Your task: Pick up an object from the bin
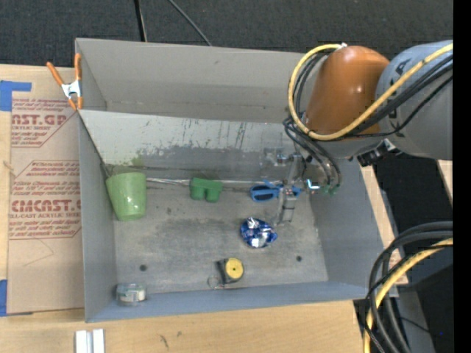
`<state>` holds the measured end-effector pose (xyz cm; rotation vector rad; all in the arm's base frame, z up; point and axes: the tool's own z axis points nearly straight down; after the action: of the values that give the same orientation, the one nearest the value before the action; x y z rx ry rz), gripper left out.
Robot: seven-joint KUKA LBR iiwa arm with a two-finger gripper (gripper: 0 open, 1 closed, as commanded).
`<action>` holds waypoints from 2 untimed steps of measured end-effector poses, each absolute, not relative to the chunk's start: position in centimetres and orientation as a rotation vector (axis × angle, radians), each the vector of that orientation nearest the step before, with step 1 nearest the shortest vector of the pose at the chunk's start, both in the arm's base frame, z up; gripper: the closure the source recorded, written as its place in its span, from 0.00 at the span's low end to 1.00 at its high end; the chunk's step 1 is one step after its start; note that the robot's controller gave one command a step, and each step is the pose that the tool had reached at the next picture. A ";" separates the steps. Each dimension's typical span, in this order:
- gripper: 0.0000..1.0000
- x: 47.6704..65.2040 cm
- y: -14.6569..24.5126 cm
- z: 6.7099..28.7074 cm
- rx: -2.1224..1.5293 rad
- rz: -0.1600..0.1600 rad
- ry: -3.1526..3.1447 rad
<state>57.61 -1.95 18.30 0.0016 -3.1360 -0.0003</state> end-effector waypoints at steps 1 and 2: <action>0.00 53.1 -0.9 6.6 0.380 -0.002 -3.113; 0.00 57.8 -7.2 7.0 0.489 0.006 -3.109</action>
Offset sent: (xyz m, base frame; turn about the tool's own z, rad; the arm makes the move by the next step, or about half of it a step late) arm -0.0424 0.0089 -0.1130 -0.2401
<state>57.77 -7.21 7.02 0.4891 -3.1092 0.0063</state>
